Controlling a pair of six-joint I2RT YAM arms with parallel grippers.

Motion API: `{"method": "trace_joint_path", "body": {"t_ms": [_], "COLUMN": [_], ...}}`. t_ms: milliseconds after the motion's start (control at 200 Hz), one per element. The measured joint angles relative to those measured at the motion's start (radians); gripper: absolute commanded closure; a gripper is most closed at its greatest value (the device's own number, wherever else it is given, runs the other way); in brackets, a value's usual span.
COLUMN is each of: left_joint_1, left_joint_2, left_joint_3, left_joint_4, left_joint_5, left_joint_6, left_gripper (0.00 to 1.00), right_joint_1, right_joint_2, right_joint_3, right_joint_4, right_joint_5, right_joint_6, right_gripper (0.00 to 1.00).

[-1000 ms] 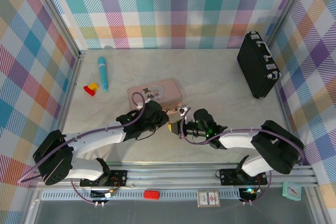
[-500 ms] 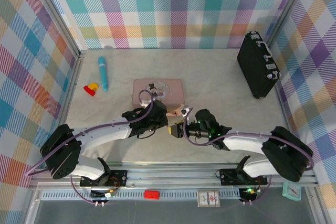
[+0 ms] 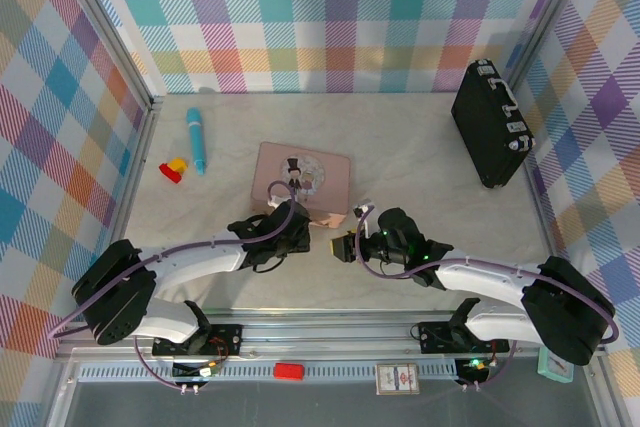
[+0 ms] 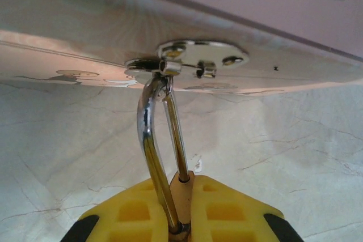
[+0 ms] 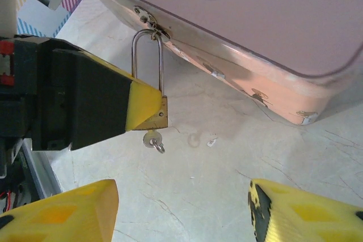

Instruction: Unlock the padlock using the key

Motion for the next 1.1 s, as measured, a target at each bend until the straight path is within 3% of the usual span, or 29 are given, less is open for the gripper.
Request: {"method": "trace_joint_path", "body": {"t_ms": [370,665,795,975,1100], "left_joint_1": [0.019,0.025,0.025,0.026,0.026], "left_joint_2": [-0.007,-0.007,-0.003,-0.042,-0.151], "left_joint_3": [-0.031,-0.074,-0.073,-0.082,-0.092], "left_joint_4": [0.005,0.025,0.028,-0.037,-0.13], "left_joint_5": [0.009,0.01,0.011,0.0,-0.027], "left_joint_6": [-0.037,-0.096,-0.103,-0.089,-0.076], "left_gripper": [1.0,0.94,0.82,0.54,0.46], "right_joint_1": [0.0,0.0,0.0,0.0,0.0], "right_joint_2": [-0.012,-0.026,-0.026,-0.026,-0.024], "right_joint_3": [0.005,0.006,0.007,0.007,0.008], "right_joint_4": [-0.035,-0.042,-0.042,-0.043,-0.043], "right_joint_5": [0.01,0.021,0.022,0.022,0.021], "right_joint_6": [0.014,0.015,0.018,0.022,0.026], "right_gripper": [0.36,0.36,0.36,0.36,0.36]}}
